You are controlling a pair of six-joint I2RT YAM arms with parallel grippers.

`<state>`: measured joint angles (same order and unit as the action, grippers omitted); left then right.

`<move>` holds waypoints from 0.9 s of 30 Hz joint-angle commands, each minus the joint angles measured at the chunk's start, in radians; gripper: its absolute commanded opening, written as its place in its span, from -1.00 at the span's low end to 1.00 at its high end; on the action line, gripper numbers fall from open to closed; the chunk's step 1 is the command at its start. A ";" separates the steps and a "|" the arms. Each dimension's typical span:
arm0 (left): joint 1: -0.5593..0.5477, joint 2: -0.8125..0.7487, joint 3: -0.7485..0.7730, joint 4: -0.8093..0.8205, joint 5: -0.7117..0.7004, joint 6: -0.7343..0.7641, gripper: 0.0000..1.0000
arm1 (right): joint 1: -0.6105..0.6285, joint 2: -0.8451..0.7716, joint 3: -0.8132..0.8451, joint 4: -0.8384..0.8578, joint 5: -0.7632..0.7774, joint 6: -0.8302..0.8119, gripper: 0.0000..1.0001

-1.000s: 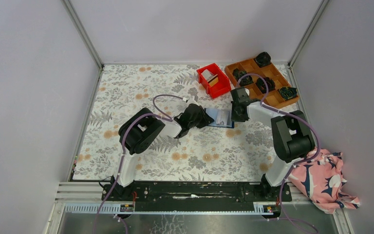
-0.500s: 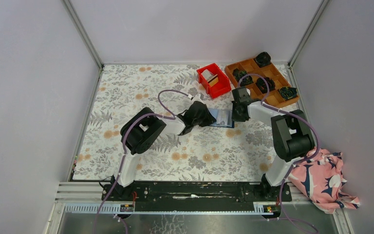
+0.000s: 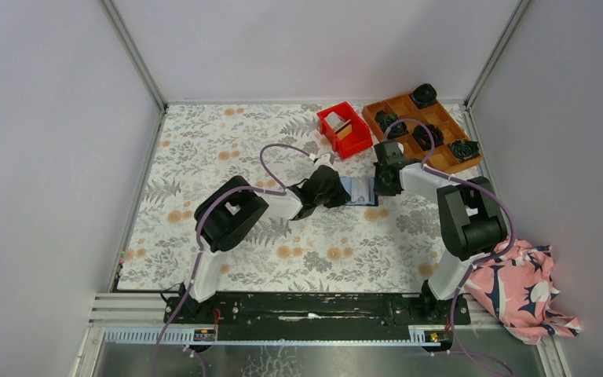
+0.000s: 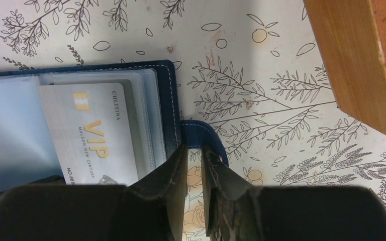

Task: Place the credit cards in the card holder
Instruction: Insert the credit card into the card holder.

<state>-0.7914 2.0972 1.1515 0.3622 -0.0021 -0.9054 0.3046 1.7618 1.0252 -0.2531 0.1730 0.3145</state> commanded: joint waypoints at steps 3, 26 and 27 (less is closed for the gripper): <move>-0.033 -0.013 0.034 -0.114 0.010 0.042 -0.91 | 0.001 0.021 0.017 0.013 -0.036 0.012 -0.53; -0.039 -0.015 0.107 -0.142 -0.066 0.057 -0.89 | 0.010 0.014 0.009 0.008 -0.042 0.003 -0.52; -0.039 -0.034 0.086 -0.129 -0.094 0.054 -0.86 | 0.009 0.007 0.011 0.003 -0.034 0.003 -0.52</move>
<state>-0.8249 2.1010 1.2888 0.2241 -0.0147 -0.8688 0.3019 1.7664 1.0256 -0.2329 0.1371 0.3145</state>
